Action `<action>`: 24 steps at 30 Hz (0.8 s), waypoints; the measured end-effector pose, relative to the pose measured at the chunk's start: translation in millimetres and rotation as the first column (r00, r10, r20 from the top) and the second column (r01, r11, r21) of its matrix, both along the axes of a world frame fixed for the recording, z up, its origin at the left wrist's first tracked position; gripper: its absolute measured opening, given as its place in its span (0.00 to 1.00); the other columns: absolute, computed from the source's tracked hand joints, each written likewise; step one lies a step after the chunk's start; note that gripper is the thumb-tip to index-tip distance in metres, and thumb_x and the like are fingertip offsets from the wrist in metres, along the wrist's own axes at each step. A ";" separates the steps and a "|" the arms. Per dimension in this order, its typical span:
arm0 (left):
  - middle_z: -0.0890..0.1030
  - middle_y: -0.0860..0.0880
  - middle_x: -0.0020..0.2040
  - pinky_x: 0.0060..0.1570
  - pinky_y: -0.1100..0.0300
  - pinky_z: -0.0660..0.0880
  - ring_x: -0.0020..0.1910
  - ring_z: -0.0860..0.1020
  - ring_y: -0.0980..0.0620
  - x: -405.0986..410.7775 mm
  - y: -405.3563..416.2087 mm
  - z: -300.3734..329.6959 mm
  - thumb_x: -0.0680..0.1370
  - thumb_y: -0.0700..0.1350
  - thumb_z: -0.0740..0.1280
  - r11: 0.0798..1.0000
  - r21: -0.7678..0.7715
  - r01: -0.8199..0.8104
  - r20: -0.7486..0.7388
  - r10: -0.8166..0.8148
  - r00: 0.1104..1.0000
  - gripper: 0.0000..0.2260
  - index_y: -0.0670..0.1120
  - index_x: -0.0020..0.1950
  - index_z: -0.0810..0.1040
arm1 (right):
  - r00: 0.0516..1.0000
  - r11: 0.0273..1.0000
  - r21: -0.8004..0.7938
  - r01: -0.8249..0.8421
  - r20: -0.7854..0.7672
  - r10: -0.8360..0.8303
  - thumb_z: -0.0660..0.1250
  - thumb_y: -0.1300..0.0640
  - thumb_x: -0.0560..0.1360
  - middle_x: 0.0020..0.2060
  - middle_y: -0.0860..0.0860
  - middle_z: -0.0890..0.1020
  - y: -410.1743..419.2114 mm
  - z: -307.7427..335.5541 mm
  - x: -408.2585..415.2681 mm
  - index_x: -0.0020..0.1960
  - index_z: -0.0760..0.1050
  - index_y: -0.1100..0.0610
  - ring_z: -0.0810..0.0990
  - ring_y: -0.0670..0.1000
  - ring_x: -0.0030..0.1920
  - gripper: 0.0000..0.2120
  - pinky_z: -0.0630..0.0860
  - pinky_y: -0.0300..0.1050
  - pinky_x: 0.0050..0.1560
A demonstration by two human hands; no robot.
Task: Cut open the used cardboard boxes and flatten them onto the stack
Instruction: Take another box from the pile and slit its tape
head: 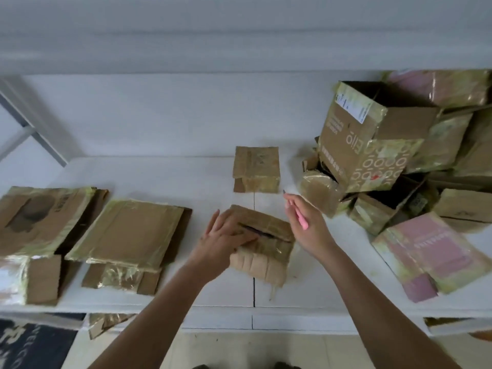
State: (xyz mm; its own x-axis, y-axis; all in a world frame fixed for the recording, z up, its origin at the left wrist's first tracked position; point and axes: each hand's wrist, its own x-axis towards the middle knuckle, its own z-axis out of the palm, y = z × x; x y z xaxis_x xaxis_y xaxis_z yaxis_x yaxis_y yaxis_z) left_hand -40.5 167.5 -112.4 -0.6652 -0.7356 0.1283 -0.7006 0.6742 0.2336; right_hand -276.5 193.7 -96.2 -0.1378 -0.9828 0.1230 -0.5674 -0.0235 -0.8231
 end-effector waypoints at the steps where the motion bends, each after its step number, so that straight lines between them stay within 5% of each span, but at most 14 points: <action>1: 0.61 0.53 0.75 0.77 0.45 0.48 0.75 0.51 0.47 0.3 2.6 -1.1 0.75 0.38 0.68 0.997 -0.007 -0.074 -0.040 0.073 0.996 0.26 0.64 0.67 0.74 | 0.998 0.998 0.034 -0.057 0.008 0.057 0.58 0.51 0.83 0.62 0.50 0.80 0.3 -4.4 1.8 0.68 0.73 0.57 0.77 0.46 0.62 0.17 0.73 0.42 0.65; 4: 0.68 0.51 0.64 0.66 0.51 0.65 0.63 0.61 0.49 -0.2 10.9 -5.0 0.73 0.33 0.68 0.941 0.176 -0.288 -0.281 0.328 0.902 0.22 0.57 0.58 0.83 | 0.990 0.989 0.027 -0.142 0.027 0.141 0.59 0.50 0.82 0.55 0.48 0.82 9.9 -23.7 9.9 0.66 0.75 0.57 0.81 0.43 0.54 0.17 0.77 0.40 0.54; 6: 0.69 0.53 0.58 0.65 0.53 0.67 0.59 0.61 0.54 -0.9 10.7 -6.3 0.72 0.33 0.69 0.875 0.319 -0.365 -0.390 0.472 0.791 0.16 0.51 0.53 0.85 | 0.985 0.986 -0.022 -0.165 0.044 0.166 0.59 0.47 0.81 0.45 0.45 0.83 19.4 -34.9 14.9 0.61 0.77 0.56 0.81 0.40 0.44 0.17 0.75 0.35 0.44; 9: 0.70 0.56 0.60 0.66 0.56 0.67 0.62 0.66 0.56 -5.1 11.5 -7.6 0.72 0.42 0.75 0.852 0.326 -0.409 -0.364 0.513 0.778 0.17 0.47 0.61 0.81 | 0.986 0.986 -0.099 -0.133 0.089 0.142 0.61 0.49 0.81 0.36 0.45 0.81 21.1 -35.6 12.8 0.52 0.78 0.57 0.80 0.44 0.35 0.13 0.75 0.41 0.33; 14: 0.59 0.49 0.74 0.66 0.65 0.56 0.73 0.60 0.52 -16.8 23.1 -15.0 0.72 0.50 0.75 0.728 0.414 -0.547 -0.304 0.677 0.671 0.35 0.45 0.75 0.64 | 0.985 0.961 -0.253 -0.112 0.098 0.141 0.64 0.60 0.80 0.40 0.51 0.84 0.0 -14.1 12.7 0.57 0.77 0.61 0.83 0.47 0.36 0.08 0.79 0.42 0.35; 19: 0.62 0.48 0.75 0.70 0.60 0.58 0.74 0.61 0.50 -17.5 20.8 -10.7 0.71 0.55 0.75 0.700 0.428 -0.572 -0.276 0.704 0.654 0.38 0.45 0.76 0.64 | 0.921 0.928 -0.218 -0.303 0.183 0.344 0.69 0.60 0.78 0.38 0.49 0.83 -21.6 -1.0 45.4 0.48 0.79 0.60 0.80 0.49 0.34 0.03 0.77 0.43 0.32; 24: 0.61 0.49 0.77 0.72 0.61 0.53 0.77 0.57 0.51 -17.0 23.0 -9.3 0.71 0.55 0.75 0.673 0.451 -0.586 -0.271 0.729 0.629 0.38 0.46 0.76 0.64 | 0.906 0.933 -0.160 -0.323 0.233 0.354 0.66 0.63 0.79 0.35 0.54 0.82 -34.7 -16.5 60.7 0.43 0.73 0.62 0.81 0.53 0.35 0.06 0.77 0.46 0.33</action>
State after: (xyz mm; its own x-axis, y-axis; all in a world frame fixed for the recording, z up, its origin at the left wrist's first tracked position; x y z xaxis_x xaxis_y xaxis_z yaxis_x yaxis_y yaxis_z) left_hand -57.5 190.5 -121.6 0.0782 -0.9961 -0.0421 -0.7163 -0.0855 0.6925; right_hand -215.8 159.1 -112.7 0.1593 -0.9568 0.2434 -0.2811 -0.2803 -0.9178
